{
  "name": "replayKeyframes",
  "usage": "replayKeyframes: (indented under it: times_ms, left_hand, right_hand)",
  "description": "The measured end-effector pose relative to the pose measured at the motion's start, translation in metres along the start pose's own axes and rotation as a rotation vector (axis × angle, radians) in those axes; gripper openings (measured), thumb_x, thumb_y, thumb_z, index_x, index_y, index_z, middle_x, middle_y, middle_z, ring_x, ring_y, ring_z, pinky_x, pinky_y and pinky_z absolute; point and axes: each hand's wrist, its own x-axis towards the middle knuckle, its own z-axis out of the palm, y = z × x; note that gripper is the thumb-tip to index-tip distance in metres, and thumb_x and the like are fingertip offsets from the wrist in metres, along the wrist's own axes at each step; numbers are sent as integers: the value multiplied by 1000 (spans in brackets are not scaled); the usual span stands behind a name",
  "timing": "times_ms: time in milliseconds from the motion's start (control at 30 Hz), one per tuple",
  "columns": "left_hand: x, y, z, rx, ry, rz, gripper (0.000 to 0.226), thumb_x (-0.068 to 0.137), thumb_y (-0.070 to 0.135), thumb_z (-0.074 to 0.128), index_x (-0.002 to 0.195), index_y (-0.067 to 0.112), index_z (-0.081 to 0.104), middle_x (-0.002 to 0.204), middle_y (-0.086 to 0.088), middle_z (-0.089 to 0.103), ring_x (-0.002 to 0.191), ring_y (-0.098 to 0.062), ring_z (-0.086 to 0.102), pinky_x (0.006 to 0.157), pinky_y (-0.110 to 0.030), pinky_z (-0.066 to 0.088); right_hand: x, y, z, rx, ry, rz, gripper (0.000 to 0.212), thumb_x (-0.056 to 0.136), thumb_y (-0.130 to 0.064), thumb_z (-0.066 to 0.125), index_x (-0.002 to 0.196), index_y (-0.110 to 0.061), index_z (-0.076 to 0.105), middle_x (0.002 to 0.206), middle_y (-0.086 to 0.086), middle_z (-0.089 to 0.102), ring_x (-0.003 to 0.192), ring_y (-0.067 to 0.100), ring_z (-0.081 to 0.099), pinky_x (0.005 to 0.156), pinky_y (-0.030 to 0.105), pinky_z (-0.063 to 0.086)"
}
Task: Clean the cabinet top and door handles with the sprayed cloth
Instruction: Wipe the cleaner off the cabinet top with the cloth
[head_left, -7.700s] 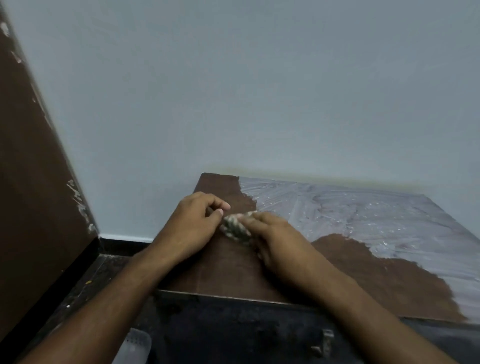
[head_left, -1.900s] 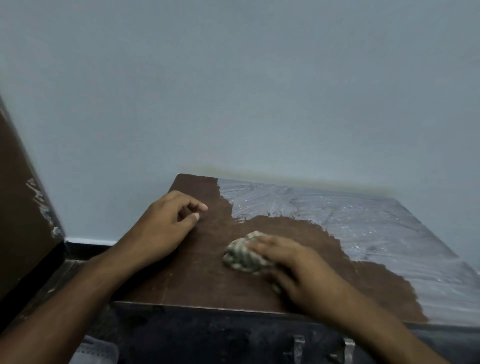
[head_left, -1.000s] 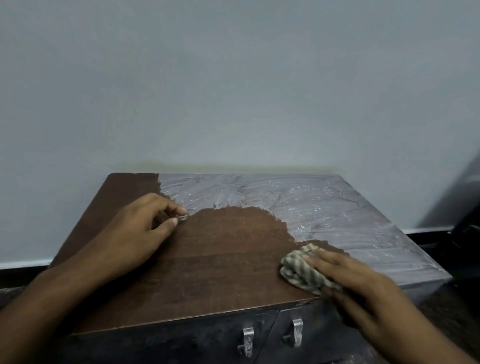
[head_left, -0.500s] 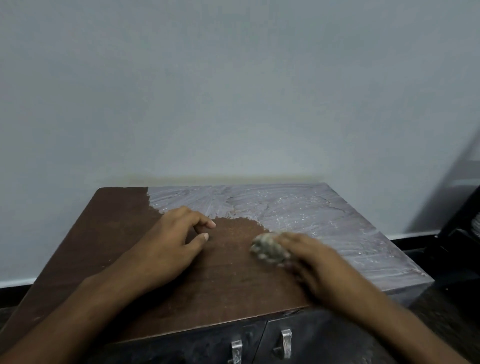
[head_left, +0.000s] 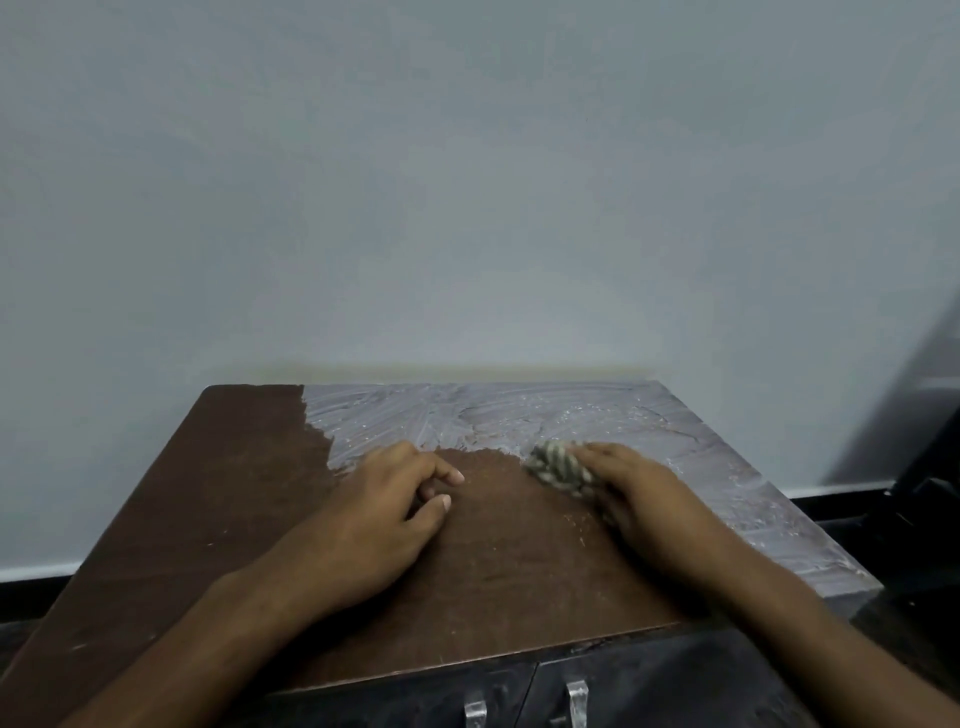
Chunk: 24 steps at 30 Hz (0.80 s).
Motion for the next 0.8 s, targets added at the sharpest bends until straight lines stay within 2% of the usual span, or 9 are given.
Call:
replayKeyframes:
  times_ms: [67,200,300,333,400,467,600,633,800]
  left_hand:
    - [0,-1,-1,5,-8,-8,16,98,32,55,112,38,61,98,19,52,99,6,46,80,-13,36]
    - [7,-5,-2,3,2,-33,16,97,37,56,112,38,62,104,20,54,102,5,46,86,-18,37]
    - [16,-7,0,16,11,-54,19,97,36,57,114,36,63,111,18,53,108,-1,46,94,-25,40]
    - [18,-8,1,29,12,-57,19,96,35,58,114,34,63,111,17,54,110,-4,46,97,-28,40]
    - [20,-8,3,48,4,-65,19,95,34,59,114,34,63,111,15,54,112,-7,46,100,-33,42]
    - [19,-9,3,72,-5,-64,18,95,34,59,113,35,63,111,15,53,111,-7,45,100,-34,42]
    - [17,-14,2,131,12,-45,19,95,33,60,113,35,63,110,15,53,109,-7,42,99,-33,39]
    - [16,-15,1,138,19,-42,19,95,33,59,114,35,63,110,15,53,108,-6,42,99,-33,39]
    - [12,-19,-7,176,25,-24,20,95,35,58,114,38,59,113,17,52,112,-6,42,102,-34,37]
  right_hand:
    - [14,3,0,7,27,36,44,101,-16,52,144,-23,49,145,-1,52,129,17,49,96,13,29]
    - [0,-29,15,28,11,-78,48,101,-23,52,147,-29,43,151,-9,44,138,12,40,106,12,24]
    - [2,-34,16,30,-25,-136,49,101,-20,52,148,-32,43,152,-10,43,139,8,38,104,1,15]
    - [12,-28,15,31,-29,-119,48,100,-18,52,146,-31,45,150,-9,46,137,10,41,103,1,17]
    - [32,-15,16,48,-12,-80,44,100,-17,53,143,-26,51,143,-4,54,131,16,49,102,12,31]
    - [40,-17,19,39,5,-68,42,101,-19,52,142,-23,51,141,-2,56,128,18,51,101,21,37]
    - [21,-44,26,93,-12,-149,44,99,-18,54,143,-21,50,143,-3,53,129,11,47,100,1,24]
    - [19,-46,25,98,-28,-167,45,98,-15,55,143,-21,51,143,-3,53,129,11,47,100,0,22]
    - [54,-16,20,78,-5,-37,43,99,-13,54,140,-21,54,140,3,57,128,22,51,100,22,34]
